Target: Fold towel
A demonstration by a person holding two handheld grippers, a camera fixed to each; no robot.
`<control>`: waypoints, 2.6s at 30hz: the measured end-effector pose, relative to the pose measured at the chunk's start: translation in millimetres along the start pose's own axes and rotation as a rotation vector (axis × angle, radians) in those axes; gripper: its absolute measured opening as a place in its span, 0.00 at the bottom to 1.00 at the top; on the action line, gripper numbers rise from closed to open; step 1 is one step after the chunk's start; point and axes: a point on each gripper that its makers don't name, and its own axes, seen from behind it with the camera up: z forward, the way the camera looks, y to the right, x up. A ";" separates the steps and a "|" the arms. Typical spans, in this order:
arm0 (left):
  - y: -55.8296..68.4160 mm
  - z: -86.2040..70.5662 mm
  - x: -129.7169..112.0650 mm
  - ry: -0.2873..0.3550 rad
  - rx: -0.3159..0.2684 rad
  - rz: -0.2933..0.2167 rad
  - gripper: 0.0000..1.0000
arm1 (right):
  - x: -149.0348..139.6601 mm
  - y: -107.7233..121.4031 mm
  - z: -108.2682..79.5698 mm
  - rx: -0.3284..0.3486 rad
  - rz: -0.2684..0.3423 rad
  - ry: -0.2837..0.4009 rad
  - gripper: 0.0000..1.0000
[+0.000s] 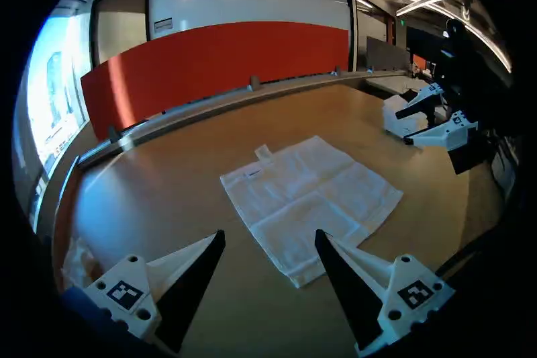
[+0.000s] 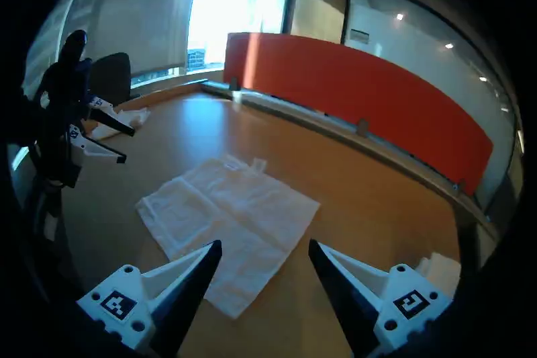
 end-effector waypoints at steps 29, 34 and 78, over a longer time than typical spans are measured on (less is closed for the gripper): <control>31.4 48.1 -91.9 -0.204 -0.097 0.014 0.99 | -104.9 -30.3 30.2 0.065 -0.005 -0.196 1.00; 35.9 51.7 -99.6 -0.225 -0.107 0.007 0.99 | -113.4 -33.1 30.8 0.076 -0.001 -0.216 1.00; 48.0 64.0 -110.3 -0.291 -0.091 0.014 0.69 | -134.4 -53.3 35.6 0.161 0.020 -0.273 0.52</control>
